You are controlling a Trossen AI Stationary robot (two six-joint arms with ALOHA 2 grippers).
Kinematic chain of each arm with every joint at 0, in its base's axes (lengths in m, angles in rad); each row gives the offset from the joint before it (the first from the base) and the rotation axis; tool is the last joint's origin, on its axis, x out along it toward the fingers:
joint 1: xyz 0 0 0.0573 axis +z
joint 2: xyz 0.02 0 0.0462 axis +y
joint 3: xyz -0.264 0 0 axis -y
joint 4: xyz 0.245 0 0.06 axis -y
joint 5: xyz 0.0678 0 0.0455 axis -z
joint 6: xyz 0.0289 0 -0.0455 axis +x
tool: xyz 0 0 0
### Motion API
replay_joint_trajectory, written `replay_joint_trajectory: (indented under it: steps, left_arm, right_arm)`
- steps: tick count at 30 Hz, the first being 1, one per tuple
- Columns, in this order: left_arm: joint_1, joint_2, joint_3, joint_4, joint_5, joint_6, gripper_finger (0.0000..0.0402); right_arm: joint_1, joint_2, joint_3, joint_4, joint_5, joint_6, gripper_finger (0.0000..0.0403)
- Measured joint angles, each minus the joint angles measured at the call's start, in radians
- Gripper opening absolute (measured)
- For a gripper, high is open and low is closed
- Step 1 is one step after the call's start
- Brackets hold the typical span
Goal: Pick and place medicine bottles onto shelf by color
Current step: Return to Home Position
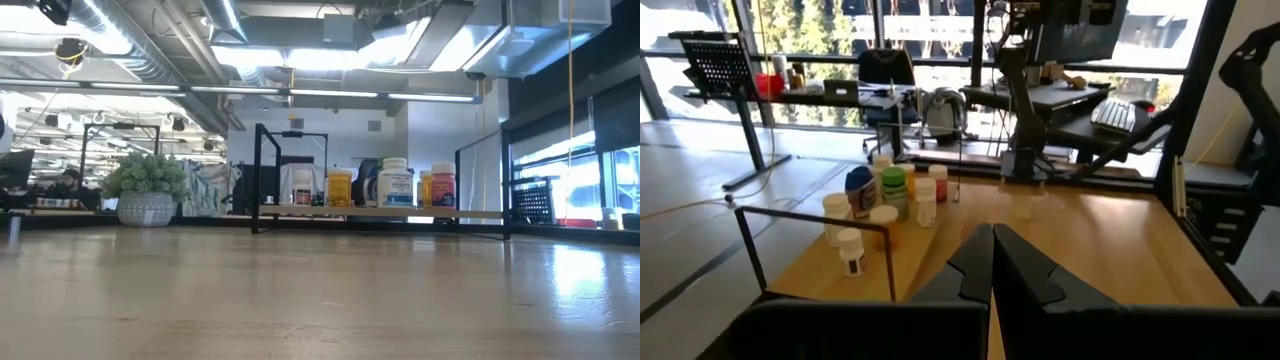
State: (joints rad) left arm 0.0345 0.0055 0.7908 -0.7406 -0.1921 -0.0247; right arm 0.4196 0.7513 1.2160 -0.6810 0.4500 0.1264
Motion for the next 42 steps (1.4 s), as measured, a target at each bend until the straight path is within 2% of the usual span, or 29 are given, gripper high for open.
replay_joint_trajectory:
  steps: [10, 19, 24, 31, 42]
  left_arm:
    - [0.0, 0.0, -0.185, 0.159, 0.002, -0.029, 0.0]
    - [0.0, 0.001, -0.409, 0.383, 0.026, -0.064, 0.0]
    - [0.0, 0.001, -0.486, 0.468, 0.073, -0.074, 0.0]
    - [0.0, 0.001, -0.529, 0.487, 0.075, -0.054, 0.0]
    - [0.0, 0.0, -0.7, 0.663, 0.087, -0.037, 0.0]
  right_arm:
    - [-0.04, -0.264, -0.476, 0.374, -0.152, -0.028, 0.0002]
    - [-0.099, -0.405, -0.763, 0.626, -0.268, -0.054, 0.0002]
    - [-0.137, -0.486, -0.876, 0.695, -0.27, -0.041, 0.0002]
    - [-0.175, -0.616, -0.986, 0.745, -0.302, -0.027, 0.0002]
    - [-0.196, -0.751, -1.126, 0.8, -0.342, -0.001, 0.0002]
